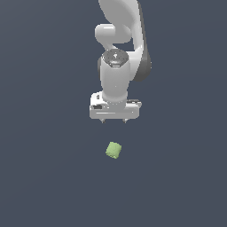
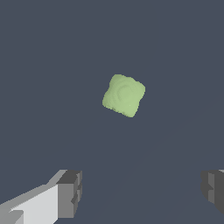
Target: Pick up the object and move it to a goal position.
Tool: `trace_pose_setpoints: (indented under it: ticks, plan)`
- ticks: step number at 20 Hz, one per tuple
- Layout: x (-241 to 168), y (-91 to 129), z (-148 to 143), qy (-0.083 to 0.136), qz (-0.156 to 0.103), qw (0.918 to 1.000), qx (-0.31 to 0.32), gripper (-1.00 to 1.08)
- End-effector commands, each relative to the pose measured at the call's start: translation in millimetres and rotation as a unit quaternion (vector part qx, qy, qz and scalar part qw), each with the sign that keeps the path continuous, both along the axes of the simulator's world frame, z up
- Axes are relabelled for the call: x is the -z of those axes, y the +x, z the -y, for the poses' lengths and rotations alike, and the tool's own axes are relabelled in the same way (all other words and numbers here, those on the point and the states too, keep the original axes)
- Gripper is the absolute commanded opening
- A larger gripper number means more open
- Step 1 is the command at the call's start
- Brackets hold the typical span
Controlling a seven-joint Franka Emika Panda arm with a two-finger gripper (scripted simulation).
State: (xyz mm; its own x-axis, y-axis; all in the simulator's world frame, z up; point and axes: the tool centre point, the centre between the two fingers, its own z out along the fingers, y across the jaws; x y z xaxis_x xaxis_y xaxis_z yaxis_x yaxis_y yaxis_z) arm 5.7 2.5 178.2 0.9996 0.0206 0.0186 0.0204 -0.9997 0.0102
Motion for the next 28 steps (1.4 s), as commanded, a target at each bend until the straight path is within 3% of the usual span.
trace_pose_setpoints:
  ticks: [1, 10, 18, 28]
  plan:
    - [3.1, 3.6, 0.0, 0.001, 0.0, 1.0, 0.008, 1.0]
    - [29.3, 32.9, 0.7, 0.004, -0.003, 0.9971, 0.076, 1.0]
    - [66.8, 64.7, 1.1, 0.006, -0.007, 0.9873, 0.159, 1.0]
    - [88.1, 78.8, 1.0, 0.007, -0.008, 0.9796, 0.201, 1.0]
